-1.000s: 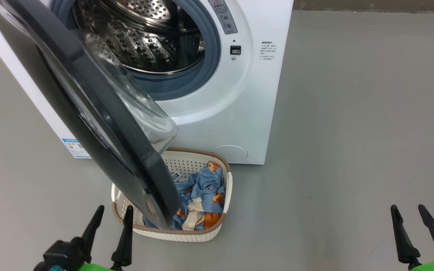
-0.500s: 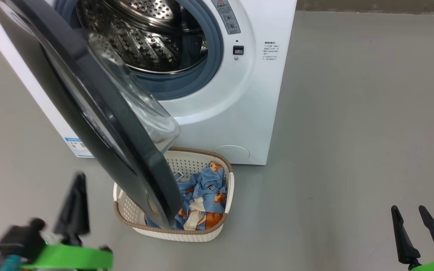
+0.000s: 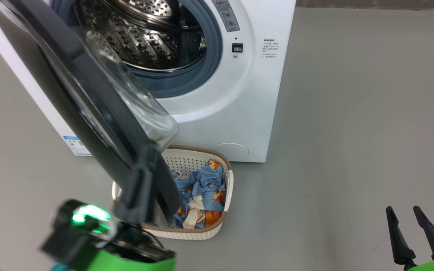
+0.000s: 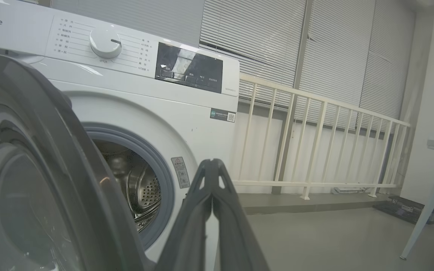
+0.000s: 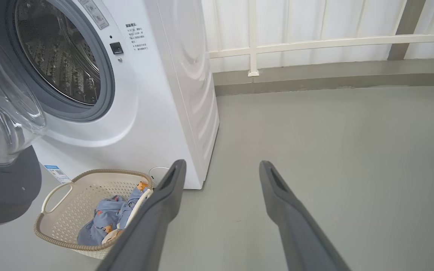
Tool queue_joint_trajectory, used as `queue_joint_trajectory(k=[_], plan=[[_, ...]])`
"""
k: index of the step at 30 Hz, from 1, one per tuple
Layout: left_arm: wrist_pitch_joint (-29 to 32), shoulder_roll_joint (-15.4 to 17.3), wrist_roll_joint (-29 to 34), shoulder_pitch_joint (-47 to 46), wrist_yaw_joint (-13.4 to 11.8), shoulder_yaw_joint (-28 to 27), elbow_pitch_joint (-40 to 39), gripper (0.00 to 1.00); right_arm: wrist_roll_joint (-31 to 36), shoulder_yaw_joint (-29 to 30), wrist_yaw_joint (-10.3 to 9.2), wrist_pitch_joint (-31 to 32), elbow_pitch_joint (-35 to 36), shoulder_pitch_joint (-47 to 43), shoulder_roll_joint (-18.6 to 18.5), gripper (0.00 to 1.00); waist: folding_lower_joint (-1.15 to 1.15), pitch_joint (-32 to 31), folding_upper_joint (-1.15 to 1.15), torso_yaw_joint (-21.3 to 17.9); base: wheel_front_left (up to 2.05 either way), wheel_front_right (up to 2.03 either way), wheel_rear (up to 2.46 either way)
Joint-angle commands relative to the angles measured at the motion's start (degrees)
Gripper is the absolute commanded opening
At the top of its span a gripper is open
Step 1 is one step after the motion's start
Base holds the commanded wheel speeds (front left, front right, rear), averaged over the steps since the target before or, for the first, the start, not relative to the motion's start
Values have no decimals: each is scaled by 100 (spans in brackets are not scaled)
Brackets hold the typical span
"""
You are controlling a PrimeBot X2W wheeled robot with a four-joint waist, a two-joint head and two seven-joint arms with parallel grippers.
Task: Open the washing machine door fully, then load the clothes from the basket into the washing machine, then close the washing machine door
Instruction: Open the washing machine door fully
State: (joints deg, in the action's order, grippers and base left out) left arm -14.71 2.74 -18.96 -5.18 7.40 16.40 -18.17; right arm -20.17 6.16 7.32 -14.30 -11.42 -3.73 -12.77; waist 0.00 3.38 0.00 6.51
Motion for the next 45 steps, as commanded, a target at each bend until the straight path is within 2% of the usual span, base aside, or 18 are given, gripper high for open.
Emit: queue_joint_trajectory(k=[1,6,10,21,33,45], plan=[[-29,41,-10,-143,9,-53,1,0,0,-150,17,-70,114,18,-123,100,0,7,0,-15,0,0,0],[-29,38,-296,-183,9,489,724,0,7,-184,17,-70,128,51,-124,100,0,17,0,-49,0,0,0],[-29,32,-420,-238,9,670,1372,0,-5,-223,17,-70,122,80,-118,100,0,10,0,-93,0,0,0],[-29,18,-616,-640,9,511,2640,0,-43,-273,17,-70,142,92,-119,100,0,-12,0,-150,0,0,0],[-29,15,-761,-827,9,273,3088,0,-45,-233,17,-70,204,74,-116,100,0,1,0,-106,0,0,0],[-29,14,-703,-522,9,-45,2961,0,-38,-231,17,-70,214,81,-57,100,0,15,0,58,0,0,0]])
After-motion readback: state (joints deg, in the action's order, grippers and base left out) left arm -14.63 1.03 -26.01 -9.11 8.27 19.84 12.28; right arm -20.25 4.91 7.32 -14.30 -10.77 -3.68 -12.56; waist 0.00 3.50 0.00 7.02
